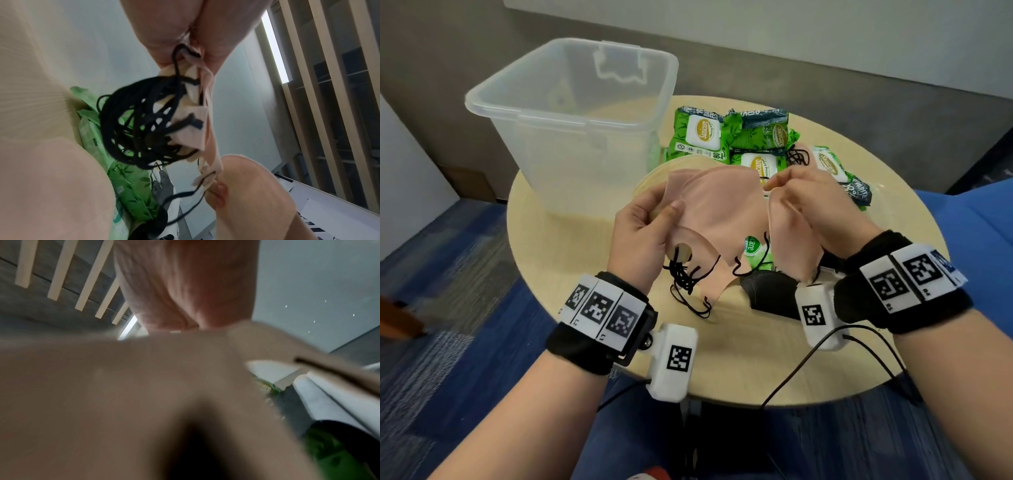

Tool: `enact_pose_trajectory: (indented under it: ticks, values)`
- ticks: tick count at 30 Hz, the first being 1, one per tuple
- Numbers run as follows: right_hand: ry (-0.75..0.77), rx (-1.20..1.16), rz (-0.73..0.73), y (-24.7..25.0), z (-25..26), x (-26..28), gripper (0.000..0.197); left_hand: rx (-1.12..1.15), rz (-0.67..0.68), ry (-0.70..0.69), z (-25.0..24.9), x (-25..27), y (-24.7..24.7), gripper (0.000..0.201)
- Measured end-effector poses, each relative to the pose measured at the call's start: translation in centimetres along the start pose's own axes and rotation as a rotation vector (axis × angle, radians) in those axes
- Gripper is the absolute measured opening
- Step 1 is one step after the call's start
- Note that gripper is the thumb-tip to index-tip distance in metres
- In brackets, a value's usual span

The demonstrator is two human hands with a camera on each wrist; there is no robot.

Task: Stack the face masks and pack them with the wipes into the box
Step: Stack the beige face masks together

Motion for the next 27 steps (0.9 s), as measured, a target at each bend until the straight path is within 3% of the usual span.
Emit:
enact_pose_trajectory:
  ticks: [1,4,5,7,11,14,16,18,20,22,27]
  values:
    - [-0.004,-0.015,0.038,-0.4,0.0,0.1,0.015,-0.016,-0.005,-0.004,0.0,0.0,-0.1,0.024]
    - [0.015,0.035,0.092,-1.5,-0.5,0.4,0.033,-0.054,-0.015,-0.019,0.0,0.1,-0.2,0.024]
    - [0.024,0.040,0.065,-1.6,-0.7,0.3,0.031,-0.073,-0.021,-0.023,0.1,0.0,-0.2,0.023]
    - [0.037,0.032,-0.013,-1.6,-0.9,0.0,0.017,-0.114,-0.045,-0.032,0.2,0.0,-0.1,0.021]
    - [0.080,0.052,-0.212,-0.5,-0.9,-0.6,0.020,-0.163,-0.125,-0.039,0.8,-0.5,0.6,0.024]
    - [0.241,0.218,-0.479,0.3,0.3,-0.4,0.019,-0.206,-0.164,-0.047,1.1,-0.8,0.9,0.026]
    - [0.393,0.250,-0.542,0.1,1.2,0.3,0.015,-0.237,-0.161,-0.049,1.2,-0.8,0.8,0.032]
    - [0.512,0.275,-0.462,-1.2,1.7,1.1,0.014,-0.253,-0.155,-0.061,1.1,-0.8,0.4,0.038]
    - [0.567,0.331,-0.267,-3.3,1.6,1.8,0.015,-0.237,-0.151,-0.079,0.9,-0.6,0.0,0.039]
    - [0.569,0.356,-0.106,-5.0,1.3,2.3,0.015,-0.210,-0.133,-0.099,0.7,-0.4,-0.3,0.037]
    - [0.464,0.272,0.066,-6.4,0.7,2.3,0.006,-0.168,-0.070,-0.186,0.7,0.1,-0.2,0.041]
Point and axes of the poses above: each hand's wrist, its own x-axis away from the middle knuckle, its own y-axis out of the back of the hand, z = x × y, the point moved 1 cm from there along -x, towards the middle knuckle
